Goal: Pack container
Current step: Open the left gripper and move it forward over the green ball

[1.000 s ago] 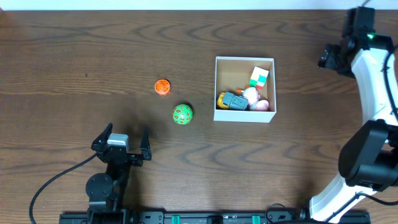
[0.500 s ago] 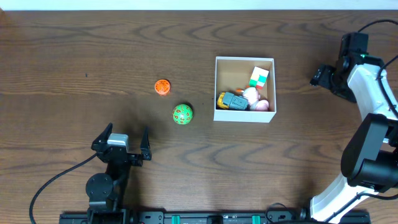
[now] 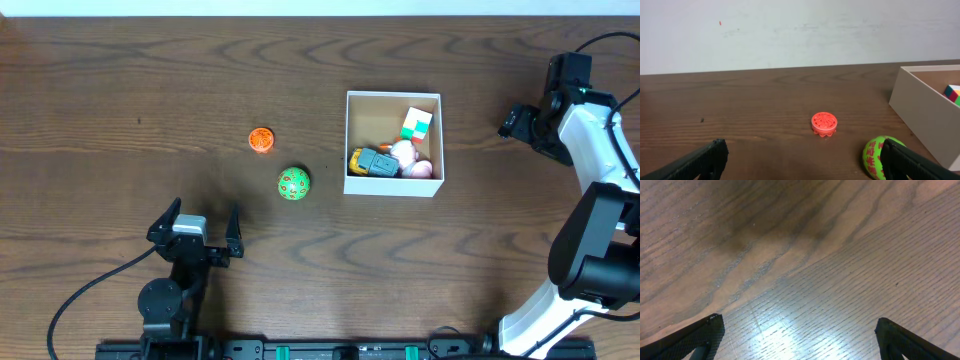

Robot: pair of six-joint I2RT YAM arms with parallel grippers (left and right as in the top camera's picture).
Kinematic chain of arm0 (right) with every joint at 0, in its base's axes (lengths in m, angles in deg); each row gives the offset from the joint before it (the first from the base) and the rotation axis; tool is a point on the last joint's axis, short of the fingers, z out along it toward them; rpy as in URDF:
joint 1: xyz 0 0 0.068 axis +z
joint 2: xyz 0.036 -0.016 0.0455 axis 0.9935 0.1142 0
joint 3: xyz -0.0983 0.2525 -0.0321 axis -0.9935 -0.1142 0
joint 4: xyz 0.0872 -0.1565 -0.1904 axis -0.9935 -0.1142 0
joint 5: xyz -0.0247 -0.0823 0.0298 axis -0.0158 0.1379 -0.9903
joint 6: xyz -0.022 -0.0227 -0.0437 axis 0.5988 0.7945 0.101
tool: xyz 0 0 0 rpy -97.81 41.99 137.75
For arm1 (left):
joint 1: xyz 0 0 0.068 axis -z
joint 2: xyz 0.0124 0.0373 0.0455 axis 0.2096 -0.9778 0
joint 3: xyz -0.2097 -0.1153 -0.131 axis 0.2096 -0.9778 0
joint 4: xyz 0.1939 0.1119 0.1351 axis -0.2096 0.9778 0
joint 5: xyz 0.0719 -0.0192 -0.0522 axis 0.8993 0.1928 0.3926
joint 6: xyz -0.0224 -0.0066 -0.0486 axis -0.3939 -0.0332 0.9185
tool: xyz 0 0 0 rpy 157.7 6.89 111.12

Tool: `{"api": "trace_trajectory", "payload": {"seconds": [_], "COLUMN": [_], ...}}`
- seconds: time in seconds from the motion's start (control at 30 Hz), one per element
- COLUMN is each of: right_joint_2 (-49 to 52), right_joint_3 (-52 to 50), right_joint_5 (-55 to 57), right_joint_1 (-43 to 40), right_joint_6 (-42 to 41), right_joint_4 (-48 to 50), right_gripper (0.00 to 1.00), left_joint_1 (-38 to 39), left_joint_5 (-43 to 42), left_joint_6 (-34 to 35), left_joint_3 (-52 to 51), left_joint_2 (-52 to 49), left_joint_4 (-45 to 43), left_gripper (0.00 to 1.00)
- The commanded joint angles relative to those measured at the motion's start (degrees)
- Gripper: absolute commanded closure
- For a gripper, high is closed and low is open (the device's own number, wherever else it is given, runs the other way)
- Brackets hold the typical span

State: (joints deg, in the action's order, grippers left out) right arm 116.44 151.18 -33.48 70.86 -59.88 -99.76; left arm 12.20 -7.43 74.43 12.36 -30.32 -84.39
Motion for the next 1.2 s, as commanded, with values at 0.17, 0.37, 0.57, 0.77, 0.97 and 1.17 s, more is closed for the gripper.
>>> {"api": "trace_trajectory", "payload": {"seconds": [0.17,0.37,0.57,0.77,0.97,1.17], "right_joint_2": [-1.33,-1.33,-1.33,-1.33,-1.33,-1.33], "right_joint_3": [-0.09,-0.09,-0.09,-0.09,-0.09,-0.09], "right_joint_5": [-0.22,-0.22,-0.22,-0.22,-0.2,-0.22], "right_joint_1": [-0.07,-0.07,-0.07,-0.07,-0.07,-0.07], "right_joint_6": [-1.2,-1.2,-1.2,-1.2,-1.2,-1.2], "right_joint_4": [0.17,0.17,0.17,0.17,0.17,0.17], "right_gripper": [0.01,0.01,0.01,0.01,0.01,0.01], "left_joint_1": [-0.15,-0.13,-0.15,-0.13,-0.13,3.54], "left_joint_5": [-2.51,-17.62,-11.32,-16.74,-26.58,-8.39], "left_joint_6": [1.2,2.93,2.71,-1.53,-3.02,1.97], "left_joint_3": [-0.98,2.32,12.94,33.81,48.11,54.47], "left_joint_2": [0.33,-0.09,-6.86,-27.74,-47.3,-56.04], "left_joint_4": [1.66,2.6,11.72,25.49,36.26,41.44], "left_gripper": [0.02,0.02,0.02,0.02,0.02,0.02]}}
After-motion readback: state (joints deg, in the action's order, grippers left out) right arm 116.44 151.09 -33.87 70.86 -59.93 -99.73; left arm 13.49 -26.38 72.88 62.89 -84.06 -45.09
